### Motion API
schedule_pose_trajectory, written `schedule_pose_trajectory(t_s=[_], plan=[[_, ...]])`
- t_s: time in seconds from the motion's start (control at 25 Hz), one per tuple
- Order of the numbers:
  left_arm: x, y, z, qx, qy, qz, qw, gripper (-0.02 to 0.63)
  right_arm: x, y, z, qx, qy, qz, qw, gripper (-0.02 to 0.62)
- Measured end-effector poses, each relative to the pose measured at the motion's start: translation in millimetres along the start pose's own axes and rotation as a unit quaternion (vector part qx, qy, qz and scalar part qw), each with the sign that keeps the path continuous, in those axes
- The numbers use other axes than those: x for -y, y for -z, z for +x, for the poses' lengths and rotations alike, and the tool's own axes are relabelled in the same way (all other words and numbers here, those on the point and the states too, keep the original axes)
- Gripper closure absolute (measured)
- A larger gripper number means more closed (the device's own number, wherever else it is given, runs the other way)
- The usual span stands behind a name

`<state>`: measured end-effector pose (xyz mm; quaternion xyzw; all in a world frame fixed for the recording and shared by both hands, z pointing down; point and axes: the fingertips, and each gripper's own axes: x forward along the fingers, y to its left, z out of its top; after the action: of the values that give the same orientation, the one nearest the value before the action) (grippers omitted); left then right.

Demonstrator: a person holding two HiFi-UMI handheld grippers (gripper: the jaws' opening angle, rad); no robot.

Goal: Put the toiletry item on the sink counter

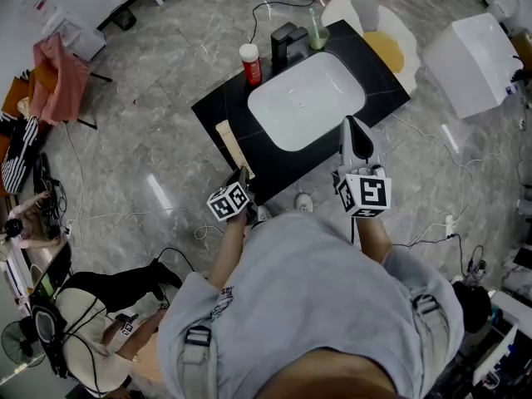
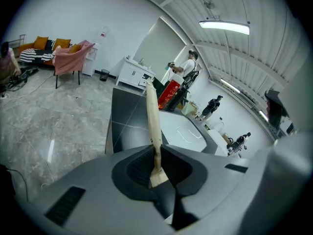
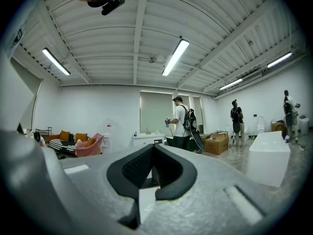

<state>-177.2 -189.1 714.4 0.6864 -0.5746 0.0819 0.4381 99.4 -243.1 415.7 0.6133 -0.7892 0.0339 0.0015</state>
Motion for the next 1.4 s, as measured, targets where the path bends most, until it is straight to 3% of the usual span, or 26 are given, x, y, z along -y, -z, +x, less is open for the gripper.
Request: schedule_pose_trajectory(t_s=[0.16, 0.32, 0.72, 1.4], plan=[[-2, 4, 5, -0.007, 0.002, -0.005, 1.0, 0.568, 2, 0, -1, -0.001, 0.005, 0.0, 1.0, 0.591], [-4, 13, 11, -0.018, 0.013, -0.041, 0.9989, 0.568, 5, -2, -4, 0.001, 0.011, 0.002, 1.0, 0.591], [-5, 23, 25, -0.035, 0.024, -0.083, 0.9956, 0.568, 16, -2, -7, 0.003, 0.024, 0.002, 1.0, 0.591], [-3, 31, 40, -0.063, 0.049, -0.119, 0.9897, 0.568, 20, -3, -7, -0.001, 0.026, -0.001, 1.0, 0.591]])
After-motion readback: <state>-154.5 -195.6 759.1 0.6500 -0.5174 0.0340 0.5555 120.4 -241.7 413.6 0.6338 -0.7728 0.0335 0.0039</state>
